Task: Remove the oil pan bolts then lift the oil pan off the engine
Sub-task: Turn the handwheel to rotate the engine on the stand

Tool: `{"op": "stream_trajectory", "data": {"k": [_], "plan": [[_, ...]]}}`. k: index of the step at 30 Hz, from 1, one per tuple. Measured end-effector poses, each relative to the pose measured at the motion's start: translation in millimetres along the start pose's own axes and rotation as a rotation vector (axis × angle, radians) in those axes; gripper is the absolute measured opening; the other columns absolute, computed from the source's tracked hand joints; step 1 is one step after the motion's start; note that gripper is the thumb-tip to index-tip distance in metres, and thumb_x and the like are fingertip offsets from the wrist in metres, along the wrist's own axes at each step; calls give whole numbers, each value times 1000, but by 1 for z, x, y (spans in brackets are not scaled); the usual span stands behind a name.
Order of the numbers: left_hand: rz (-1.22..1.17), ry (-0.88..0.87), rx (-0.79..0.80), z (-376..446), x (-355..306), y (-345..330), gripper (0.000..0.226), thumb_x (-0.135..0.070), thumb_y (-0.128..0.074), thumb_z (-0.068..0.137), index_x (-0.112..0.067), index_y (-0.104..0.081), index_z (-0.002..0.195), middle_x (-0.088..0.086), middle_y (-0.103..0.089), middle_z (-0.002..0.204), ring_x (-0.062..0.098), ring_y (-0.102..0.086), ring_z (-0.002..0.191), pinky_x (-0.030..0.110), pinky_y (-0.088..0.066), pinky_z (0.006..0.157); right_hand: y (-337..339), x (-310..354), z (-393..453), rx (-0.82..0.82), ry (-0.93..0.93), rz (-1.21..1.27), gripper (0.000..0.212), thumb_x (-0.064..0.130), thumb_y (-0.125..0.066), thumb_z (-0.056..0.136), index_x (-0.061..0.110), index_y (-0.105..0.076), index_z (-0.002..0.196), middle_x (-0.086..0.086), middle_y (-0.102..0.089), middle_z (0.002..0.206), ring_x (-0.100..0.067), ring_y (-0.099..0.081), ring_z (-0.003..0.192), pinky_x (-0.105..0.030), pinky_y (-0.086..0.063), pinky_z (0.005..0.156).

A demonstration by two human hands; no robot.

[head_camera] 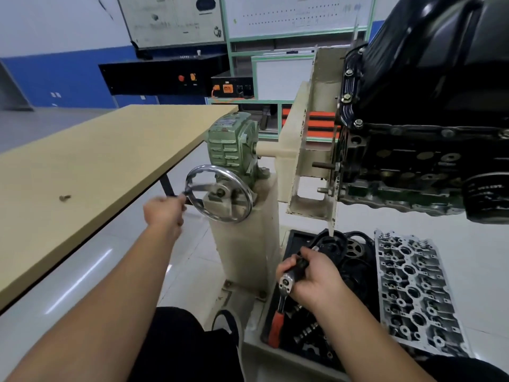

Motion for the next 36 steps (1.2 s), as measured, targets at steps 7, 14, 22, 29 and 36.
{"op": "stream_trajectory", "data": {"k": [7,14,22,29,36], "plan": [[102,26,356,-84,77,-74,25,-9,-72,93,-10,-52,78,13,-61,64,18,-44,43,24,-33,44,-5,21,-11,-21,49,54,24,12,-47,103,9,-44,79,-6,-42,51,-13,-36,53,-24,-42,37],[-197,-169,131,-46,-26,-29,14,-11,-77,87,-7,-64,83,13,-66,70,14,-50,44,26,-40,42,-11,21,-13,37,38,48,18,2,-46,89,9,-45,73,-4,-41,53,-14,-39,40,-23,-41,35],[150,180,101,-12,78,-34,18,-7,-76,86,-4,-62,76,16,-62,68,21,-45,50,25,-32,47,10,46,-8,-25,98,144,28,21,-45,107,11,-45,81,-1,-40,61,-13,-36,47,-25,-40,37],[-57,-28,296,-57,-4,-68,15,-8,-82,81,-5,-67,84,9,-66,60,11,-48,38,21,-36,37,23,38,-3,-78,128,97,33,29,-43,110,11,-44,84,-4,-40,57,-16,-39,39,-25,-41,35],[199,-90,-171,13,7,5,19,-22,-82,78,-6,-72,80,15,-72,79,28,-66,67,35,-58,65,35,66,-35,-174,319,-232,36,36,-47,110,9,-52,86,-8,-49,54,-20,-49,38,-38,-57,46]]}}
Point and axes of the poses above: each hand's wrist, its own z-axis towards the middle knuckle, its own y-axis out of the back of the hand, x = y × z, the point moved 7 cm from there along z, towards the middle knuckle
